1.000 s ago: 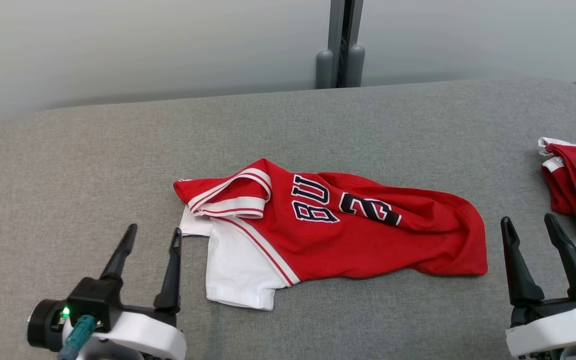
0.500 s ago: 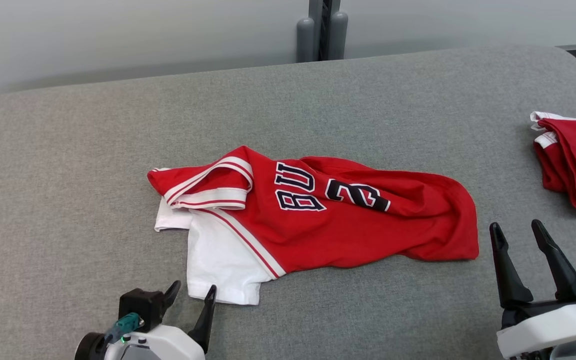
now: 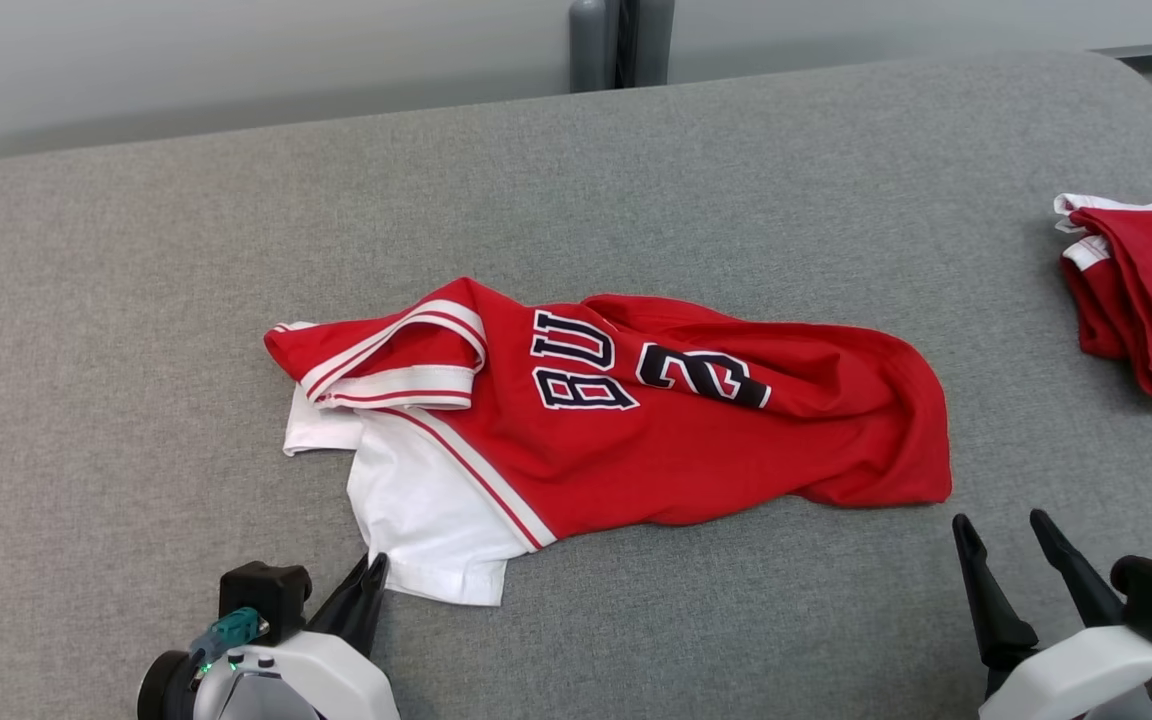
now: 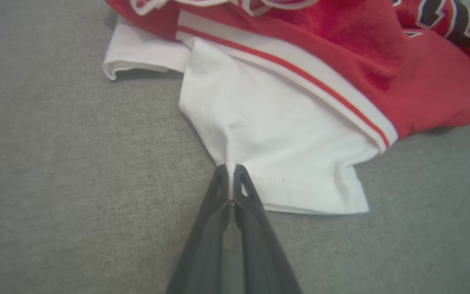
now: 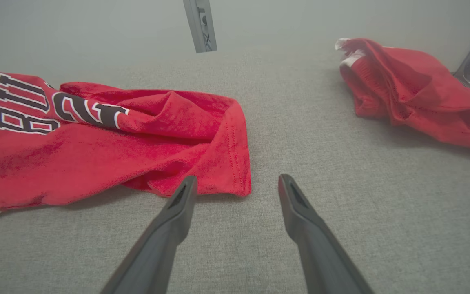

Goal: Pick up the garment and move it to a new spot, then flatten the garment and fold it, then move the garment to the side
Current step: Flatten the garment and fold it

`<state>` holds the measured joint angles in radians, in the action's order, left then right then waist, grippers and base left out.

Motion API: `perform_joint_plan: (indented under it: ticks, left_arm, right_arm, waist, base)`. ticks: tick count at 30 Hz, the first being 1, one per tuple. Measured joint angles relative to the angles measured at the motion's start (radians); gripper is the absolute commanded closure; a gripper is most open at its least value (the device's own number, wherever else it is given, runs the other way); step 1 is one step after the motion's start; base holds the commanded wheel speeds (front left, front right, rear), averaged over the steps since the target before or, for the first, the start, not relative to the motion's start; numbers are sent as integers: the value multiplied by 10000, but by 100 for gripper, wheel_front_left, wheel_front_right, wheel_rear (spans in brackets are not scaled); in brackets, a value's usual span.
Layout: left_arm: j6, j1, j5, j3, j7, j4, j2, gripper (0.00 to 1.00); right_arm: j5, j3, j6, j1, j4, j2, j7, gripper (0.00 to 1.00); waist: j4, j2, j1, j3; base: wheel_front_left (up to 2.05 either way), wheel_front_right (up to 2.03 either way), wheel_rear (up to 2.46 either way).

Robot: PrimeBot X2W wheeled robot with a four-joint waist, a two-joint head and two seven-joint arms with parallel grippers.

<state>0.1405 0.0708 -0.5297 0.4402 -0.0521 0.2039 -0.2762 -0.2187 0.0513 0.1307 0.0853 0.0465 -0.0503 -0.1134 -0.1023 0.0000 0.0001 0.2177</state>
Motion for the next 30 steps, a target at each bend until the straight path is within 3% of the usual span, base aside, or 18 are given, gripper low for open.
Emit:
perform_joint_plan:
  ticks: [15, 16, 18, 19, 24, 30]
  left_arm:
    - [-73, 625, 255, 274, 88, -127, 15, 100]
    - [-73, 641, 265, 288, 102, -132, 19, 100]
    - [-81, 714, 268, 316, 127, -148, 29, 100]
    - [-84, 747, 272, 322, 134, -182, 31, 100]
    - [-38, 783, 282, 217, 299, -658, -63, 100]
    - [274, 874, 339, -247, 238, -2332, -554, 100]
  right_arm:
    - [-639, -648, 2, -2297, -3536, -479, 554, 0]
    - [-667, -721, 2, -2384, -3685, -514, 621, 38]
    - [-859, -859, 2, -2561, -3923, -602, 685, 93]
    - [-913, -871, 2, -2635, -4008, -633, 775, 100]
    - [-1337, -903, 4, -2706, -4033, -719, 1175, 100]
    - [-2456, -412, 2, -2710, -2694, -667, 1613, 100]
  waist:
    - [424, 0, -1, 784]
    - [449, 0, -1, 826]
    - [492, 0, -1, 902]
    - [511, 0, -1, 931]
    - [572, 0, 0, 949]
    - [591, 0, -1, 723]
  base:
    - [0, 0, 0]
    - [0, 0, 0]
    - [0, 0, 0]
    - [0, 0, 0]
    - [0, 0, 0]
    - [0, 0, 0]
